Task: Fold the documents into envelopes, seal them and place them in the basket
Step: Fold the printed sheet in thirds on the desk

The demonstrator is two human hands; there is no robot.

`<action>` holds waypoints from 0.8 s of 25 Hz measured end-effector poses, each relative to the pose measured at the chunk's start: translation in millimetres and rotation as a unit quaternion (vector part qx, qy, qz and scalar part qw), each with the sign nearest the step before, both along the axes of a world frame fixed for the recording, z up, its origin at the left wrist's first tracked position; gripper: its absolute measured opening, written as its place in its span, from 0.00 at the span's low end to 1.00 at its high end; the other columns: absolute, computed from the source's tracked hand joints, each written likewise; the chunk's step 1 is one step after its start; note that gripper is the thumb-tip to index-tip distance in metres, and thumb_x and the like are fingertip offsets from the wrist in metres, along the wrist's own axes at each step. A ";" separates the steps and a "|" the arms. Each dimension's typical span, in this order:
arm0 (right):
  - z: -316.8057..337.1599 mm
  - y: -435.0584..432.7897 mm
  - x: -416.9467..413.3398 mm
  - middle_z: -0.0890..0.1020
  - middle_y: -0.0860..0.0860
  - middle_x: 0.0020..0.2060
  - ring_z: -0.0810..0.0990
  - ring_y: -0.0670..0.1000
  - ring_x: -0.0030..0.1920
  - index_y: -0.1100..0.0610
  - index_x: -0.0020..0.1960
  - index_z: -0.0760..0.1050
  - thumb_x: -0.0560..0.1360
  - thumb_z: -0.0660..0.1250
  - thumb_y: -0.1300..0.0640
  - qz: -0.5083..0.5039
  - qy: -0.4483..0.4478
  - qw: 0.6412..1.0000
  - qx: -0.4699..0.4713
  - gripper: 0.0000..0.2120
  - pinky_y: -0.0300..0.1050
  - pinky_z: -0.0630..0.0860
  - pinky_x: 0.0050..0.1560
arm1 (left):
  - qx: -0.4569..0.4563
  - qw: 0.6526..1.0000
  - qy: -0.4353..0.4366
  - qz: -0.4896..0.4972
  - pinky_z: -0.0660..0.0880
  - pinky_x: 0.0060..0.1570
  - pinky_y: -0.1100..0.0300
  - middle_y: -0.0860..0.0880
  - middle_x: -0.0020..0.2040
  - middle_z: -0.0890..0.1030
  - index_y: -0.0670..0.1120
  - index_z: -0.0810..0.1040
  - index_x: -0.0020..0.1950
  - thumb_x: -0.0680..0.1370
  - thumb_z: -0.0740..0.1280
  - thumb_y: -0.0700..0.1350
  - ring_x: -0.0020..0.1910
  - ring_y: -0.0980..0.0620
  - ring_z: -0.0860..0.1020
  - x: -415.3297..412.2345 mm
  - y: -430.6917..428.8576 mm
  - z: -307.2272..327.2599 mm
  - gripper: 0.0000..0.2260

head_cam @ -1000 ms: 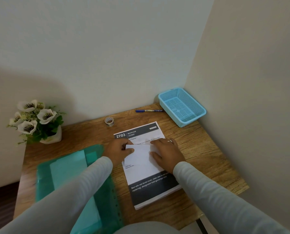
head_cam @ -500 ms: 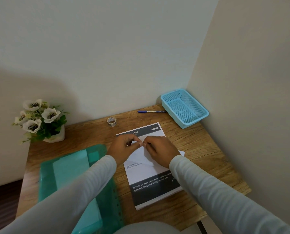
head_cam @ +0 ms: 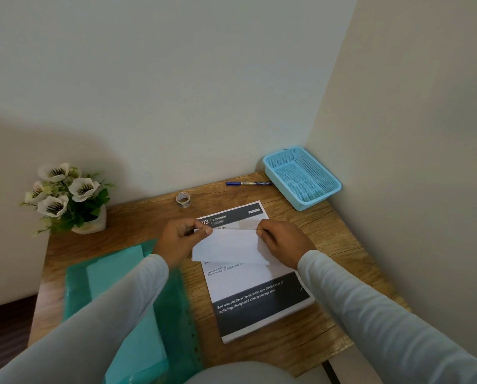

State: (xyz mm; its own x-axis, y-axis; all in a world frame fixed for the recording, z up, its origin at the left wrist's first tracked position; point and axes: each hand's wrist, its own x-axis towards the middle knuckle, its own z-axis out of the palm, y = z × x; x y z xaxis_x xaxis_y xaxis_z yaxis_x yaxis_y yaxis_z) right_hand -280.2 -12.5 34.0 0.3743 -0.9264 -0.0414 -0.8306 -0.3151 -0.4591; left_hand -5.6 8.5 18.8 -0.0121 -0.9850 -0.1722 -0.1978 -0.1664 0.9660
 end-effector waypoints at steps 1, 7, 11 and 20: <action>0.2 -1.5 -4.3 0.82 0.48 0.45 0.78 0.49 0.44 0.51 0.55 0.78 0.85 0.60 0.51 -0.009 0.004 1.000 0.003 0.09 0.44 0.74 0.44 | 0.001 1.000 -0.004 0.005 0.84 0.44 0.48 0.49 0.47 0.87 0.42 0.84 0.47 0.77 0.73 0.45 0.45 0.46 0.86 2.8 0.6 -1.1 0.06; 14.2 -8.6 -16.8 0.80 0.45 0.42 0.78 0.47 0.43 0.48 0.50 0.76 0.83 0.63 0.51 -0.065 -0.040 0.997 0.002 0.05 0.41 0.72 0.43 | 0.019 0.996 -0.089 -0.025 0.83 0.49 0.55 0.55 0.47 0.87 0.47 0.86 0.47 0.80 0.70 0.49 0.46 0.52 0.85 13.1 4.2 -9.7 0.07; 29.5 -15.0 -8.4 0.83 0.48 0.45 0.80 0.49 0.47 0.52 0.50 0.78 0.83 0.64 0.53 -0.053 -0.077 0.995 -0.020 0.06 0.47 0.78 0.48 | -0.021 0.967 -0.234 -0.100 0.82 0.49 0.55 0.59 0.49 0.85 0.53 0.86 0.52 0.79 0.70 0.54 0.48 0.57 0.82 8.1 -3.8 -1.5 0.08; 47.3 -29.2 17.3 0.83 0.45 0.43 0.79 0.42 0.44 0.51 0.49 0.80 0.78 0.72 0.56 -0.136 -0.326 0.935 -0.024 0.01 0.41 0.78 0.48 | -0.081 0.985 -0.116 -0.094 0.81 0.38 0.54 0.51 0.41 0.87 0.48 0.87 0.47 0.80 0.71 0.46 0.39 0.50 0.85 -37.1 -19.7 40.0 0.06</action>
